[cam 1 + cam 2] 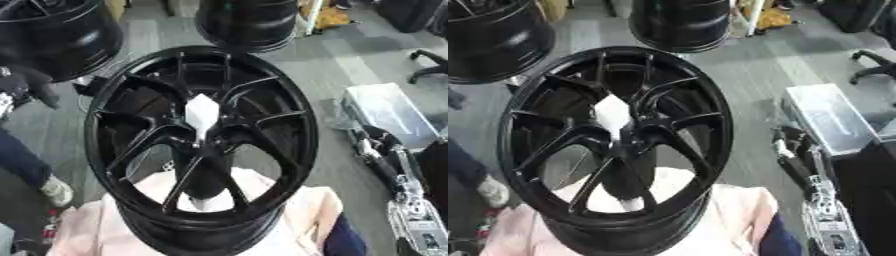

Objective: Pull the pin out of the wheel hub.

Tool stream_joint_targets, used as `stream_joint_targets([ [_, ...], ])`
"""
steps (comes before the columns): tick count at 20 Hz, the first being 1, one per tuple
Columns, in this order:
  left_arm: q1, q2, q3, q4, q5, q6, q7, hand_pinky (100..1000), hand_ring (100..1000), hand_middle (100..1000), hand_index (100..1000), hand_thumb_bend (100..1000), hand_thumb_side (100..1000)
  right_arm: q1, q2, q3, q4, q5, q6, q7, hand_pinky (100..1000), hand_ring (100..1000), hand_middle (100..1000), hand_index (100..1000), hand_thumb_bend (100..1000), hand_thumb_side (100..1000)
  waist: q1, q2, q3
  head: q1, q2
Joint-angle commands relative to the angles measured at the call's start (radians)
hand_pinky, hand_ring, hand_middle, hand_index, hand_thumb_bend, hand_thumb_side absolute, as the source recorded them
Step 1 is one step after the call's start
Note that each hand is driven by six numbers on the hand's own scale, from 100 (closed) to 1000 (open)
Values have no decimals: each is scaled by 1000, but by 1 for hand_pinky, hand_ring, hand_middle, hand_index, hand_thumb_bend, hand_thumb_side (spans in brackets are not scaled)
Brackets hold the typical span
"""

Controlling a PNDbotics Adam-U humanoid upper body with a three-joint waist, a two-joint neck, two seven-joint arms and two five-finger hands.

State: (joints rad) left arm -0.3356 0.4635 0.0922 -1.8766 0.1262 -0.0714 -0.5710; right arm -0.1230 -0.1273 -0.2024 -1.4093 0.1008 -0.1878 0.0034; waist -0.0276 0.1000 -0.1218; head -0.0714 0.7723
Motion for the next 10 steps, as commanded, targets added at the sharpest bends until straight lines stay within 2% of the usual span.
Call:
stream_joint_targets([
  [1, -110, 210, -98, 30, 22, -148, -45, 777, 610, 606, 764, 124, 525, -7, -19, 2, -19, 3, -1, 6, 675, 628, 686, 795, 137, 458, 5, -16, -9, 8, -2],
  [4, -229, 341, -217, 95, 1, -299, -94, 780, 634, 638, 786, 169, 517, -7, -22, 7, -18, 5, -1, 10, 675, 628, 686, 795, 138, 458, 9, -19, -22, 16, -2],
  [5, -261, 366, -254, 114, -10, -337, -110, 781, 655, 669, 800, 242, 532, -7, -23, 9, -18, 6, -1, 12, 675, 628, 686, 795, 139, 457, 10, -20, -27, 19, -2],
  [6, -310, 390, -316, 137, -26, -376, -144, 783, 661, 676, 804, 260, 536, -7, -25, 13, -17, 7, -1, 15, 675, 628, 686, 795, 139, 457, 12, -22, -34, 24, -2],
  [7, -352, 397, -367, 165, -39, -412, -174, 785, 670, 685, 807, 301, 540, -8, -26, 14, -16, 7, -1, 17, 675, 627, 686, 795, 140, 457, 13, -23, -38, 27, -2],
  [10, -439, 368, -471, 255, -57, -502, -271, 787, 676, 696, 813, 319, 565, -8, -26, 16, -15, 7, -2, 19, 675, 627, 686, 795, 141, 457, 15, -25, -45, 30, -2],
])
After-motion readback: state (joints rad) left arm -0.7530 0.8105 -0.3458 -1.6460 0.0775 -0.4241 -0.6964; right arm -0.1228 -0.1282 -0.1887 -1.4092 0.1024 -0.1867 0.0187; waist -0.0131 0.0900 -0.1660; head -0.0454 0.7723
